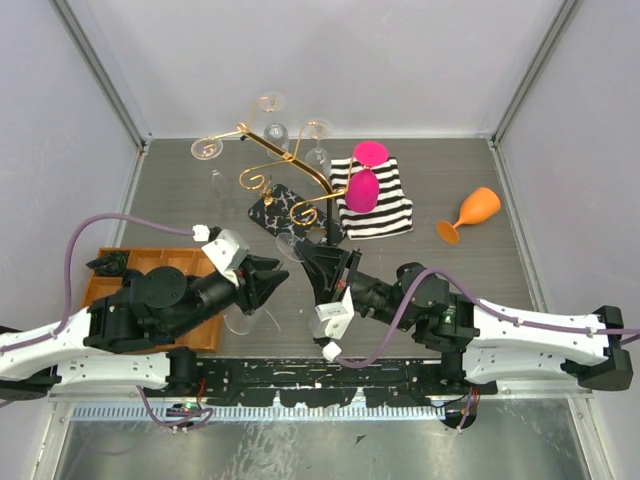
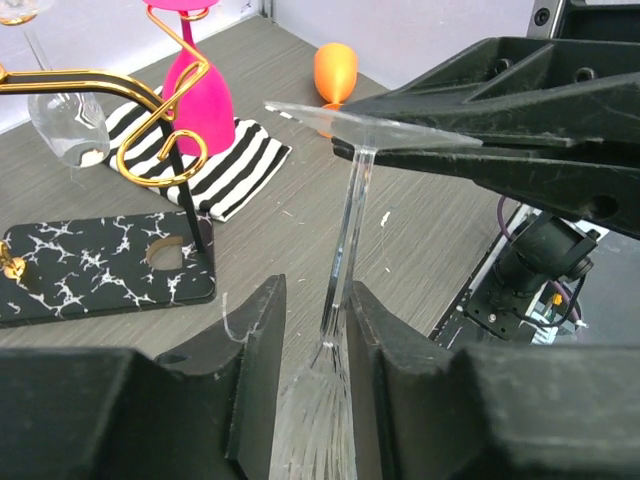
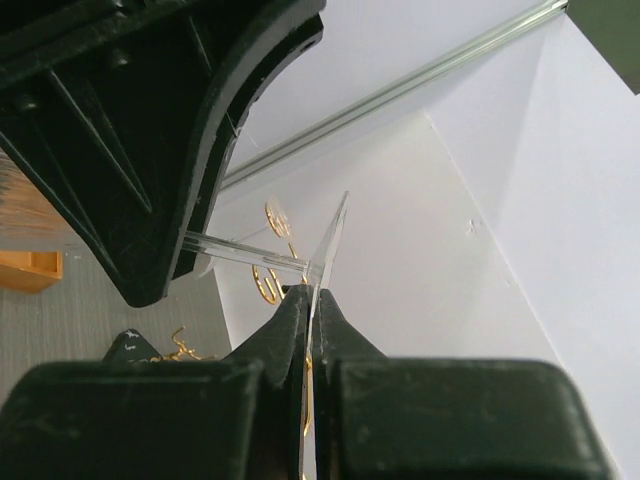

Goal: Place the wine glass upside down on the wine glass rack
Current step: Turn the wine glass upside down at the wine rack.

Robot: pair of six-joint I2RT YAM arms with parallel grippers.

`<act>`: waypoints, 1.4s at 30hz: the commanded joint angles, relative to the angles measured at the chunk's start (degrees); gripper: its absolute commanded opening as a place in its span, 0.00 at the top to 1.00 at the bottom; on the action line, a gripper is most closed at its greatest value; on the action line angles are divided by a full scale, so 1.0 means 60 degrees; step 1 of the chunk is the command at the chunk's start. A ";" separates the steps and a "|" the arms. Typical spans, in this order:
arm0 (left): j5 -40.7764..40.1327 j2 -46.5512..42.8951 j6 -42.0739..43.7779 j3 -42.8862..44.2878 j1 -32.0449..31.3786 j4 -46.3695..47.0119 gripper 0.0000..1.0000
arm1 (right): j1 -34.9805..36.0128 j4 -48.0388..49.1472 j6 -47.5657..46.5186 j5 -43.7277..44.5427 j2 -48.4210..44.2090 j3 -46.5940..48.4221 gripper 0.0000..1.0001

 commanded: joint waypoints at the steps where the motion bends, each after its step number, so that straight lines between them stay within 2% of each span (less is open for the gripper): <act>1: 0.0007 -0.0076 -0.0167 -0.0116 -0.0033 0.0541 0.65 | 0.0268 0.0893 -0.0837 0.0481 0.0135 0.0281 0.99; 5: 0.0005 -0.0047 -0.0179 -0.0099 -0.0034 0.0586 0.71 | 0.0422 0.0981 -0.1130 0.0762 0.0274 0.0204 0.99; 11: -0.0017 0.0051 -0.0161 -0.0009 -0.0033 0.0523 0.68 | 0.0466 0.0926 -0.1173 0.0802 0.0201 0.0168 0.99; 14: -0.0017 0.0080 -0.0157 0.0006 -0.0034 0.0514 0.78 | 0.0470 0.0875 -0.1181 0.0840 0.0145 0.0153 0.99; 18: 0.0008 0.0125 -0.0189 0.0006 -0.0033 0.0508 0.85 | 0.0469 0.0835 -0.1176 0.0879 0.0108 0.0159 0.99; 22: -0.0051 0.0162 -0.0215 0.0034 -0.0035 0.0487 0.98 | 0.0467 0.0786 -0.1072 0.0926 0.0046 0.0189 0.99; 24: -0.0156 0.0183 -0.0212 0.0081 -0.0034 0.0406 1.00 | 0.0470 0.0606 -0.0970 0.0965 -0.0005 0.0236 0.99; 26: -0.0198 0.0212 -0.0158 0.0133 -0.0033 0.0307 1.00 | 0.0463 0.0473 -0.0841 0.0990 -0.0112 0.0238 0.92; 27: -0.0206 0.0214 -0.0114 0.0148 -0.0033 0.0245 1.00 | 0.0470 0.0445 -0.0747 0.0983 -0.0180 0.0221 0.82; 29: -0.0248 0.0194 -0.0017 0.0145 -0.0026 0.0180 1.00 | 0.0468 0.0286 -0.0466 0.0993 -0.0364 0.0236 0.69; 33: -0.0521 -0.0045 0.0165 0.0036 -0.0037 0.0129 1.00 | 0.0469 -0.0498 0.0444 0.1381 -0.0558 0.0575 0.49; 34: -0.0622 -0.0145 0.0203 -0.0031 -0.0034 0.0100 1.00 | 0.0470 -0.0674 0.0646 0.1511 -0.0576 0.0613 0.40; 36: -0.0895 -0.0353 0.0246 -0.0170 -0.0041 -0.0007 1.00 | 0.0470 -0.1049 0.1077 0.1754 -0.0633 0.0634 0.29; 42: -0.2266 -0.1161 0.0117 -0.0785 -0.0034 -0.0353 1.00 | 0.0470 -0.1639 0.3065 0.2967 -0.0791 0.0324 0.19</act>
